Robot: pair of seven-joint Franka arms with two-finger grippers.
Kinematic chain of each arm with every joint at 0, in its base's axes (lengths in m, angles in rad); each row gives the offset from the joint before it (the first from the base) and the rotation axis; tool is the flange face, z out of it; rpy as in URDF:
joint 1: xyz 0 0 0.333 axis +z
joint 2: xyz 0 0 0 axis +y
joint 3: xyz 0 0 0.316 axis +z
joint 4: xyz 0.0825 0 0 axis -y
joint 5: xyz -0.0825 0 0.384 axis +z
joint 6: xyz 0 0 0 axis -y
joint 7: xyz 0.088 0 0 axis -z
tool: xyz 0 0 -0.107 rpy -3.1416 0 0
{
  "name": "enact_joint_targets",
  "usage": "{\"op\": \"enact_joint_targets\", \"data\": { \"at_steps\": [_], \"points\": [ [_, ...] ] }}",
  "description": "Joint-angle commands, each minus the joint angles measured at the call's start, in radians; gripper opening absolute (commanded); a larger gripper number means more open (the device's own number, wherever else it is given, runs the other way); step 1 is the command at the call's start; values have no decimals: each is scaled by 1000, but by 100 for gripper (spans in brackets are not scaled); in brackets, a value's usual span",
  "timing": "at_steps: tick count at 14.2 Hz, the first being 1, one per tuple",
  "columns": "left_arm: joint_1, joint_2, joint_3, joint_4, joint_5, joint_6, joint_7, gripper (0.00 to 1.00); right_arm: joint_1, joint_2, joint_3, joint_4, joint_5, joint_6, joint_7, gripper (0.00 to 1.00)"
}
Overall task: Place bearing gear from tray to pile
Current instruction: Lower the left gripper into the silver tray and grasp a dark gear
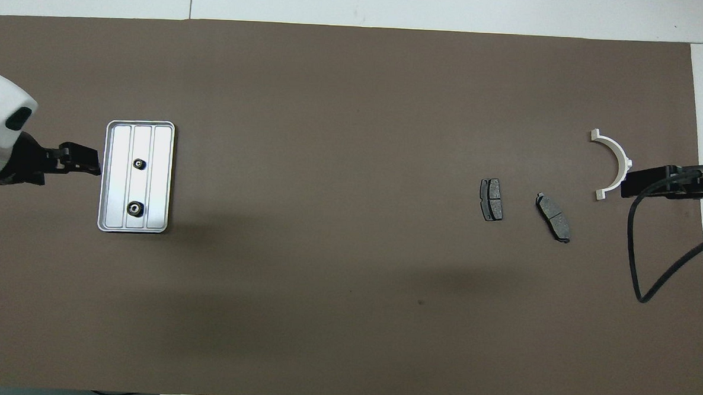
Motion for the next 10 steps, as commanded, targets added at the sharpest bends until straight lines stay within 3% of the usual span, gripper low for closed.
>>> {"op": "enact_joint_targets", "data": {
  "at_steps": [1, 4, 10],
  "points": [
    [15, -8, -5, -114, 18, 115, 32, 89, -7, -13, -1, -10, 15, -6, -18, 100],
    [20, -8, -6, -247, 17, 250, 51, 84, -4, -13, -1, -10, 15, -8, -18, 100],
    [20, 89, -6, -254, 17, 333, 37, 82, -9, -15, -1, -10, 15, -9, -17, 100]
  ]
}}
